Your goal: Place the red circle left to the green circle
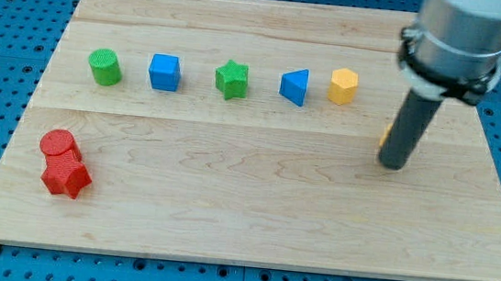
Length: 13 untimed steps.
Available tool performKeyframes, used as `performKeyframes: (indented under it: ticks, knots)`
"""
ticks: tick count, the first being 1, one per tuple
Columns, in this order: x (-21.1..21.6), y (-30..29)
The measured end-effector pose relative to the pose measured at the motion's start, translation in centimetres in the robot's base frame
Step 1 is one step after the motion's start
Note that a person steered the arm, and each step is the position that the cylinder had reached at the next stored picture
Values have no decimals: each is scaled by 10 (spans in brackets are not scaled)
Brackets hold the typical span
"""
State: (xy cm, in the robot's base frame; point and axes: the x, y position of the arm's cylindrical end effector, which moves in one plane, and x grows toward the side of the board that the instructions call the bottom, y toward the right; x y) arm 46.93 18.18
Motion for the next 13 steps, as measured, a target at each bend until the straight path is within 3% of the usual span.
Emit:
performKeyframes:
  ticks: [2, 3, 4, 5, 6, 7, 9, 10, 13]
  knots:
    - [-84, 4]
    - [-64, 44]
    - [28, 29]
    - [106, -90]
    - [145, -209]
    - [109, -312]
    - [100, -387]
    - [99, -400]
    - [14, -386]
